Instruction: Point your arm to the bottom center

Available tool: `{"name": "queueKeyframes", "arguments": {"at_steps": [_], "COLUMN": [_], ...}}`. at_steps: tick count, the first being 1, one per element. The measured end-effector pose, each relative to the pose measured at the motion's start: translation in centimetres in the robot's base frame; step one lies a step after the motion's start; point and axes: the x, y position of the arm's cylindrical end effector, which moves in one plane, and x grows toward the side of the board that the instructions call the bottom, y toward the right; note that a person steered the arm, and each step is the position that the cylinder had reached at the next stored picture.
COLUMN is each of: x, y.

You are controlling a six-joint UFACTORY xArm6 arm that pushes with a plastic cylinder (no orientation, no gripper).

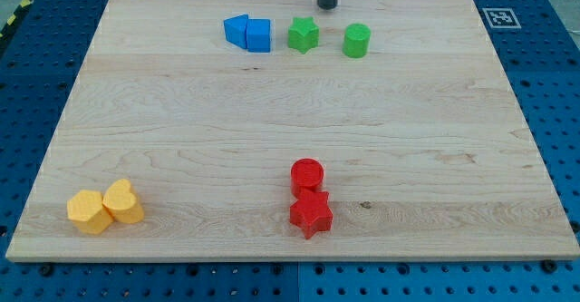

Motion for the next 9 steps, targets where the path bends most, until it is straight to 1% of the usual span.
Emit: {"name": "queueKeyframes", "arguments": {"at_steps": [1, 2, 3, 4, 5, 6, 7, 8, 9], "x": [1.6, 6.5, 11.1, 13.7, 13.8, 13.8, 13.6, 12.5, 11.8], "y": [5.4, 7.7, 8.1, 7.9, 7.9, 6.6, 4.0, 2.5, 2.5]}}
